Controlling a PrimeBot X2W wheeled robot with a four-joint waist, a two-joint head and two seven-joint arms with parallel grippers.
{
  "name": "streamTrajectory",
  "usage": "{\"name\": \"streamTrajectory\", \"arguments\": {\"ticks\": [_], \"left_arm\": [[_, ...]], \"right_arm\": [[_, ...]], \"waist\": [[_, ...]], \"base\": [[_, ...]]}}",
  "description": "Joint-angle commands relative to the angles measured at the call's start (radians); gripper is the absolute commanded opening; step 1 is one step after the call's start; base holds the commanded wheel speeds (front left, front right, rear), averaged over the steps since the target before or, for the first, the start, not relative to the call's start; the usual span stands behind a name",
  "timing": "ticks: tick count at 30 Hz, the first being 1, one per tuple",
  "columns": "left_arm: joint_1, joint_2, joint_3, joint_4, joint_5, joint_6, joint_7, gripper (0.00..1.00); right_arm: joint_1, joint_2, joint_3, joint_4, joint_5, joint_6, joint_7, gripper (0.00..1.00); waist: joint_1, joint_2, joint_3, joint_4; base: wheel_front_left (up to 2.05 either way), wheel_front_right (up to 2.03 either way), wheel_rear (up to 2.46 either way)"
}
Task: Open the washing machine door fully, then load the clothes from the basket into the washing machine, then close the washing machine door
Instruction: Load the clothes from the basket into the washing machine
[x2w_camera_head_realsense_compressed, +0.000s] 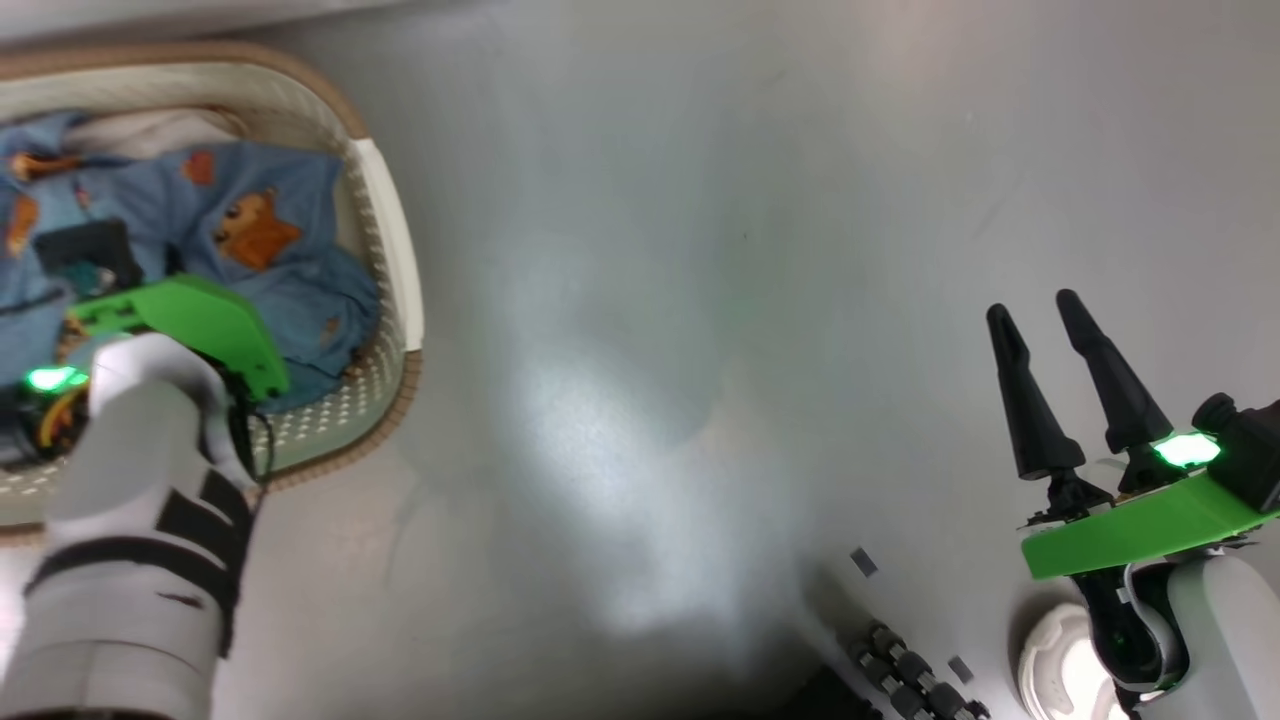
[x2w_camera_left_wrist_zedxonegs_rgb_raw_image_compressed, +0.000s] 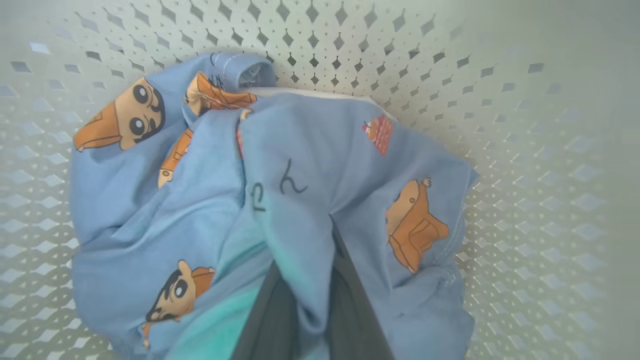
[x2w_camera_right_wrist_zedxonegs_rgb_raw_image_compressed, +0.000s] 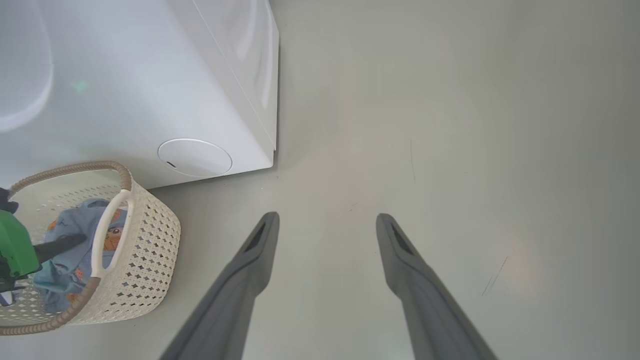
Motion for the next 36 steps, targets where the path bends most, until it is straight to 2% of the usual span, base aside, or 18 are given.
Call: {"name": "streamTrajectory", "arguments": {"ticks": [1,5,15,23,29,36], "left_arm": [[0.055,0.018,0.007,-0.019,-0.004,0.001,-0.015,0.00],[0.100,-0.005,0.003,-0.081,0.001,0.011,-0.024,0.00],[0.336,-0.047,0.014,-0.383,0.007,0.006,-0.024,0.00],[0.547,-0.053,-0.020,-0.568,-0.029,0.002,-0.025,0.00],[0.740,-0.054,-0.035,-0.750,-0.079,0.031,-0.025,0.00],[0.847,-0.054,-0.053,-0.851,-0.079,0.041,-0.025,0.00]], "right_arm": [[0.063,-0.022,0.008,-0.017,-0.004,0.002,-0.012,1.00],[0.077,-0.017,-0.008,-0.020,-0.013,0.002,-0.012,1.00],[0.134,-0.011,-0.038,-0.011,-0.054,0.002,-0.012,1.00],[0.207,0.006,-0.079,0.018,-0.107,0.002,-0.012,1.00],[0.292,0.047,-0.126,0.039,-0.162,0.002,-0.012,1.00],[0.347,0.071,-0.145,0.044,-0.197,0.002,-0.012,1.00]], "waist": [[0.0000,-0.0001,-0.045,0.033],[0.0000,-0.0001,-0.101,0.062],[0.0000,-0.0001,-0.280,0.126],[0.0000,-0.0001,-0.441,0.158],[0.0000,-0.0001,-0.591,0.182],[0.0000,-0.0001,-0.688,0.207]], "base": [[0.00,0.00,0.00],[0.00,0.00,0.00],[0.00,0.00,0.00],[0.00,0.00,0.00],[0.00,0.00,0.00],[0.00,0.00,0.00]]}}
